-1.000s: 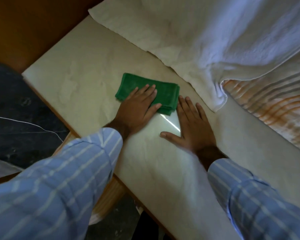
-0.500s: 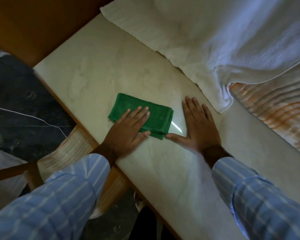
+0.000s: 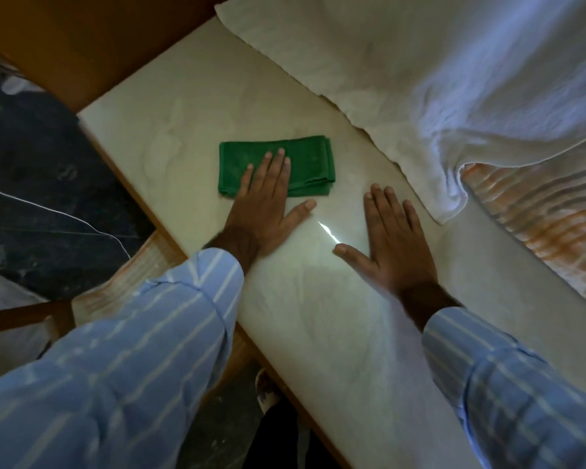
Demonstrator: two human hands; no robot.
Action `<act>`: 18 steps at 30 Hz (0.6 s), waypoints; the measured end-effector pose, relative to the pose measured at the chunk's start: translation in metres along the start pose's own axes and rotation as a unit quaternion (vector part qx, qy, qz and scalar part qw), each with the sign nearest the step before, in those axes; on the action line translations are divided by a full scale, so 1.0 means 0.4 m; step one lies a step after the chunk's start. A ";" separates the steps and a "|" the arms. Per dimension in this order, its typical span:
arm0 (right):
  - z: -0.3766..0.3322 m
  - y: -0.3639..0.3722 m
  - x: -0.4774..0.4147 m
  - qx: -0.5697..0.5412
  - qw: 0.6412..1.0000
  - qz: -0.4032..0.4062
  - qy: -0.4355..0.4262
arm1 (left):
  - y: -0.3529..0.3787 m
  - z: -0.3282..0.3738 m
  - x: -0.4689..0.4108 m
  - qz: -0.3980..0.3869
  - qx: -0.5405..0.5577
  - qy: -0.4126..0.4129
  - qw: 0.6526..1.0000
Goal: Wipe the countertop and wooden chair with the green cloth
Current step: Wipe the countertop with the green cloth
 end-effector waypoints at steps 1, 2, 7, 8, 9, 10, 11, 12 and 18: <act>0.000 0.002 -0.002 -0.004 1.000 0.002 0.003 | 0.003 0.005 0.026 0.002 0.001 0.000 1.000; -0.002 0.003 -0.006 -0.008 1.000 0.005 0.004 | 0.005 0.010 0.052 0.000 0.001 0.002 1.000; -0.041 -0.002 -0.066 -0.039 0.999 0.003 -0.004 | -0.006 0.018 0.100 -0.012 0.034 -0.006 0.999; -0.052 -0.007 -0.083 -0.059 0.998 0.005 0.004 | -0.025 0.015 0.088 0.003 0.072 -0.016 0.997; -0.067 -0.013 -0.100 -0.090 0.996 0.007 0.017 | -0.046 0.005 0.078 0.029 0.116 -0.034 0.992; -0.085 -0.019 -0.116 -0.130 0.991 0.013 0.033 | -0.067 -0.011 0.067 0.062 0.141 -0.053 0.987; -0.103 -0.026 -0.134 -0.176 0.983 0.023 0.051 | -0.084 -0.034 0.059 0.090 0.133 -0.074 0.984; -0.121 -0.032 -0.151 -0.221 0.972 0.037 0.072 | -0.093 -0.062 0.055 0.100 0.107 -0.101 0.984; -0.192 -0.058 -0.254 -0.400 0.898 0.014 0.181 | -0.103 -0.181 0.052 0.034 0.140 -0.212 0.967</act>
Point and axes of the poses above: each hand's wrist, its own x-axis away from the middle knuckle, its own y-axis out of the palm, z = x × y, the point moved 5 cm from there along -x, towards the middle knuckle
